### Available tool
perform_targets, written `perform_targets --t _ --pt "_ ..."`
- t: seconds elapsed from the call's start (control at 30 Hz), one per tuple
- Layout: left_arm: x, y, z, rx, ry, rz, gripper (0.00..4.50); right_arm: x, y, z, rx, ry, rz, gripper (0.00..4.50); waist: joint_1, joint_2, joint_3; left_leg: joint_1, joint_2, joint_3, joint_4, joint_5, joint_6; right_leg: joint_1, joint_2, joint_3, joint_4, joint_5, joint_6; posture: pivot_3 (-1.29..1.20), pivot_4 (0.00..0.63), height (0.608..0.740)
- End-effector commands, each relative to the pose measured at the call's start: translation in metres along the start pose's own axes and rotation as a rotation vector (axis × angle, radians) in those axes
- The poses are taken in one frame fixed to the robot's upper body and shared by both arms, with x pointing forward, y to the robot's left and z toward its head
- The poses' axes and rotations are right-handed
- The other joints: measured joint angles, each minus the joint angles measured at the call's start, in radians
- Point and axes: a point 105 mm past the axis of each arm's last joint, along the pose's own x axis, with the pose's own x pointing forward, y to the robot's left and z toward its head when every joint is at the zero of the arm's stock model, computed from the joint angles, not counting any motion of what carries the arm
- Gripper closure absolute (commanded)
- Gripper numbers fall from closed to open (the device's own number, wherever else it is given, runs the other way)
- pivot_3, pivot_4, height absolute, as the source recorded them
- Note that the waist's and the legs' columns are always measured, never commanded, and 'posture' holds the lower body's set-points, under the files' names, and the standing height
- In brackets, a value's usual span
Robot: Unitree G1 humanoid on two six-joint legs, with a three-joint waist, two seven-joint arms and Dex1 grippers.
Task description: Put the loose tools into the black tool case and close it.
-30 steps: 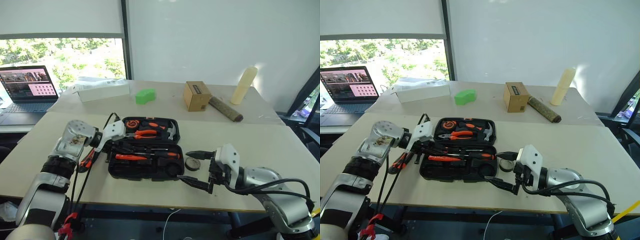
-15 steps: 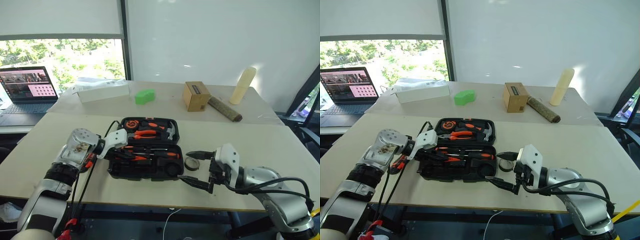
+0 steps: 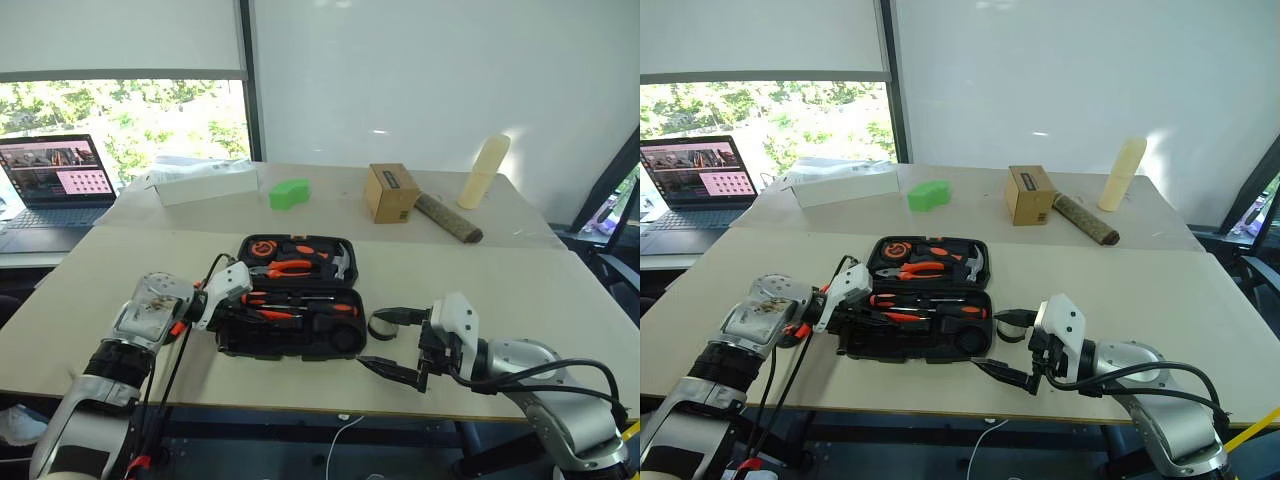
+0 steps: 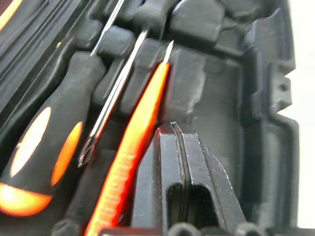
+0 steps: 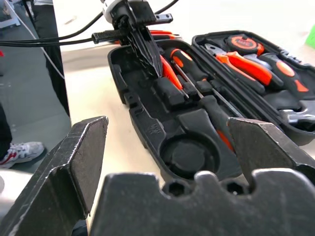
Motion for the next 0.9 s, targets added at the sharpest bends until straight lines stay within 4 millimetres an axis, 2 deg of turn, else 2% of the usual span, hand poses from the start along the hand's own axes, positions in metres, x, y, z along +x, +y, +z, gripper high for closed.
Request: perform_targets --t 0.03,0.23,0.47,0.63,0.73,0.9 --pt "-0.012 0.007 0.021 0.105 -0.054 0.060 4.46 -0.001 0.000 0.013 -0.046 -0.046 0.004 0.00 0.000 0.000 0.000 0.000 0.000 0.000 0.000 0.000 0.000 0.000 0.000 0.000 0.000 0.000 0.000 0.00 0.150 0.740" --pt "-0.018 0.014 0.014 0.158 -0.030 0.095 4.46 0.000 0.000 0.013 -0.045 -0.047 0.008 0.00 -0.001 0.000 0.000 0.000 0.000 0.000 -0.001 0.000 0.000 0.000 0.000 0.000 -0.002 0.000 0.000 0.00 0.150 0.740" --pt "-0.015 0.009 0.000 0.168 -0.010 0.047 4.46 0.000 0.000 0.013 -0.046 -0.047 0.005 0.00 -0.001 0.000 0.000 0.000 0.000 0.000 0.000 0.000 0.000 0.000 0.000 0.000 -0.002 0.000 0.000 0.00 0.150 0.740" --pt "-0.014 0.015 -0.012 0.178 0.034 0.076 4.46 0.001 0.000 0.012 -0.046 -0.048 0.006 0.00 0.000 0.000 0.000 0.000 0.000 0.000 0.000 0.000 0.000 0.000 0.000 0.000 -0.002 0.000 0.000 0.00 0.150 0.740" --pt "-0.013 0.024 -0.014 0.173 0.030 0.129 4.46 0.001 0.001 0.013 -0.045 -0.050 0.006 0.00 0.002 0.000 0.000 0.000 0.000 0.000 0.000 0.000 0.000 0.001 0.000 0.000 -0.002 0.000 0.000 0.00 0.150 0.740" --pt "-0.012 0.026 -0.020 0.162 0.025 0.121 4.46 0.001 0.002 0.012 -0.043 -0.050 0.010 0.00 0.002 0.000 0.000 0.001 0.000 0.000 0.000 0.000 0.000 0.001 0.000 0.000 0.000 0.001 0.000 0.00 0.150 0.740"
